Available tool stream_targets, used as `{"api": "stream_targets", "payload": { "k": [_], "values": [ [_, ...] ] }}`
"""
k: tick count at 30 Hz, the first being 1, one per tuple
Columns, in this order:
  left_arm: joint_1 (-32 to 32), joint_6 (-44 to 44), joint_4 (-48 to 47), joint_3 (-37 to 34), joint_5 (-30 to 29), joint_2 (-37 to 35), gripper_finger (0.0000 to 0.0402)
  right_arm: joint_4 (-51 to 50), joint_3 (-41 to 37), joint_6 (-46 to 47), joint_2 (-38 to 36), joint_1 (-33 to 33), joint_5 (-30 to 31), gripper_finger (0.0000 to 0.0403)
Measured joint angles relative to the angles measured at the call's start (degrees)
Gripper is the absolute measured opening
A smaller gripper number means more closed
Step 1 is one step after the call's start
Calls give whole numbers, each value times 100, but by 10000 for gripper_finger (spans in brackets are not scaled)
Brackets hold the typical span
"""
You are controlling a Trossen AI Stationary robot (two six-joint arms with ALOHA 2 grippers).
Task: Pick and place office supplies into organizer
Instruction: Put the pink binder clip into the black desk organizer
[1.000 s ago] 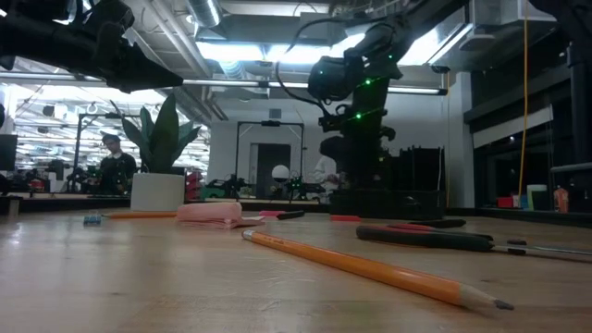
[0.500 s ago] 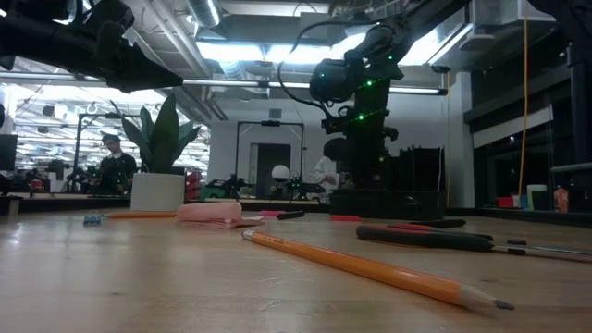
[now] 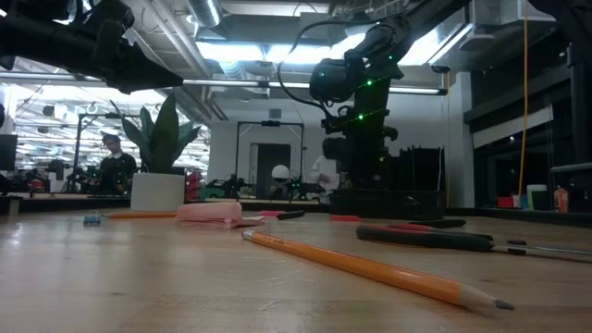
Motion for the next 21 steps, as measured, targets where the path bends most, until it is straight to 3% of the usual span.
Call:
{"api": "stream_targets", "payload": {
  "k": [7, 17, 21],
  "values": [
    [0, -30, 1, 0, 0, 2, 4, -1, 0, 19, 0, 0, 1, 229],
    [0, -28, 0, 0, 1, 1, 4, -2, 0, 64, 0, 0, 1, 227],
    [0, -29, -2, 0, 0, 0, 4, -4, 0, 124, 0, 0, 1, 208]
  ]
}}
